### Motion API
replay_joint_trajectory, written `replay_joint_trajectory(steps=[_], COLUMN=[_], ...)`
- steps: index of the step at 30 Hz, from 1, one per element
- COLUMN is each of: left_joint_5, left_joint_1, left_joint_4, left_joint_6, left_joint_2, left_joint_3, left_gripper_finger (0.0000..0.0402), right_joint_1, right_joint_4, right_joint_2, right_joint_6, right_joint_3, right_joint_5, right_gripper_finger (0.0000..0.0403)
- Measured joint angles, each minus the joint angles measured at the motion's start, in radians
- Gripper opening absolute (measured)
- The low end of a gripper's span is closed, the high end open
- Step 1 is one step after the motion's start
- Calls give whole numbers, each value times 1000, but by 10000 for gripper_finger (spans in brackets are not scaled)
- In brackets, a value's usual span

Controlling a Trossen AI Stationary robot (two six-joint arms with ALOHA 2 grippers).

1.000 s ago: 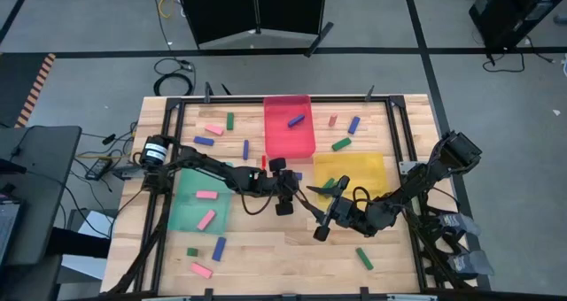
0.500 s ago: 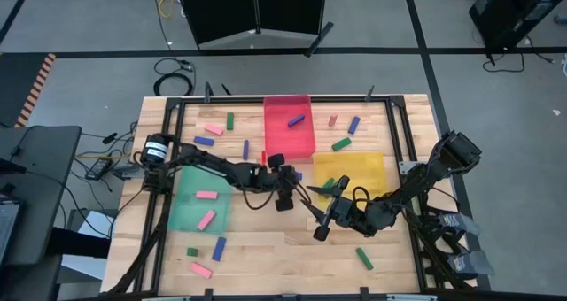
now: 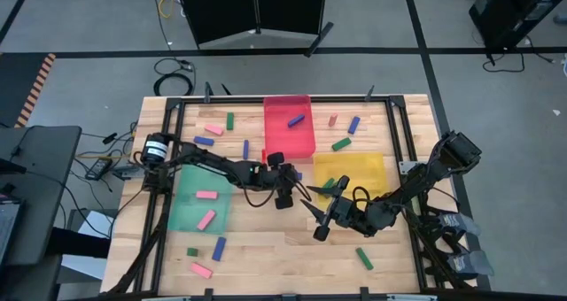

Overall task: Sort blocks
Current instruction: Put the blue block into the red bin

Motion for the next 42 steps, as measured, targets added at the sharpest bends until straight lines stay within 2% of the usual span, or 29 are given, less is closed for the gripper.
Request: replay_joint_trajectory(steps=[11,27,42], left_joint_5=[50,94,96], left_joint_1=[12,52,52], left_joint_4=[-4,-34,-41], left_joint_6=[57,57,56], left_joint_2=[0,0,0], left_joint_3=[0,-1,-1], left_gripper_finger=[192,192,192], right_joint_1=[0,0,0], right_joint_4=[0,0,0], right_joint_2=[0,-1,-1], right_joint_6=[0,0,0], right_joint_3=[0,0,0], right_joint_5=[0,0,0], right_gripper_finger=[197,197,197])
